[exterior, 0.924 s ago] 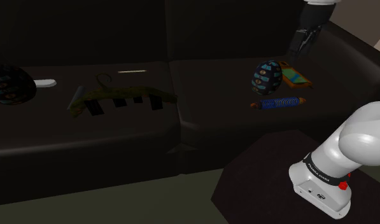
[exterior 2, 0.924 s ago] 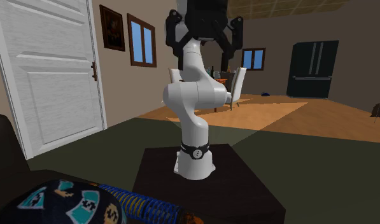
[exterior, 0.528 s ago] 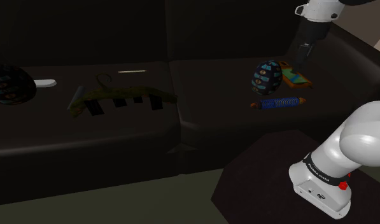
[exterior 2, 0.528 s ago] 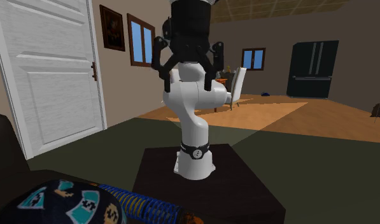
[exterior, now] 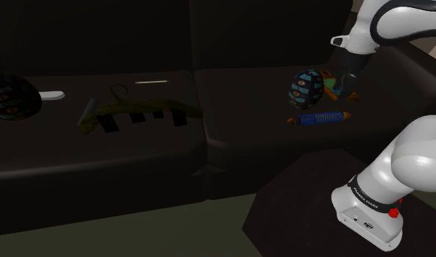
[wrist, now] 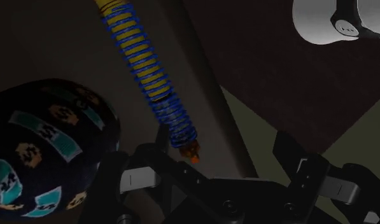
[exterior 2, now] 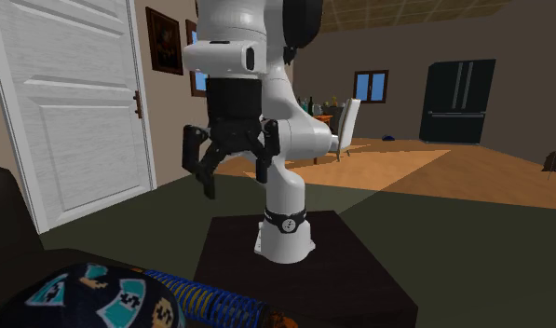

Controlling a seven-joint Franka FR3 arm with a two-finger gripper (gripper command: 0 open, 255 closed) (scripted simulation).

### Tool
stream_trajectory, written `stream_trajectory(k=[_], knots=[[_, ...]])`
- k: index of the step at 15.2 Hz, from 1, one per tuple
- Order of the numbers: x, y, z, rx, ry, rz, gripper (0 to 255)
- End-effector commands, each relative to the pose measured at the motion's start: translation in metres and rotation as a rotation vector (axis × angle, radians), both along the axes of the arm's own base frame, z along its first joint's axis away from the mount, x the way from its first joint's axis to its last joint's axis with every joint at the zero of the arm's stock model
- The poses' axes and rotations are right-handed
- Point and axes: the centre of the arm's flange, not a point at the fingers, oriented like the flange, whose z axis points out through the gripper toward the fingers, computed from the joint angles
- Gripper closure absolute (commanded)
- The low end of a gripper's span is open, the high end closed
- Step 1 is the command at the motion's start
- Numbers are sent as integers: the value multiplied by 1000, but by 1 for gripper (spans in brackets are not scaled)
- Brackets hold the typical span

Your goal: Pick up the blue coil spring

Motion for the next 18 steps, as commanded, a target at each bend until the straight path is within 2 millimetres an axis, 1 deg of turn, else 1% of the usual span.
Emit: stream_trajectory(k=[1,6,11,18], knots=[[-1,-13,-22,12,-4,101,0],[11,-47,-79,43,-9,334,0],[29,-75,-135,72,-13,560,0],[29,-75,-171,72,-13,560,0]])
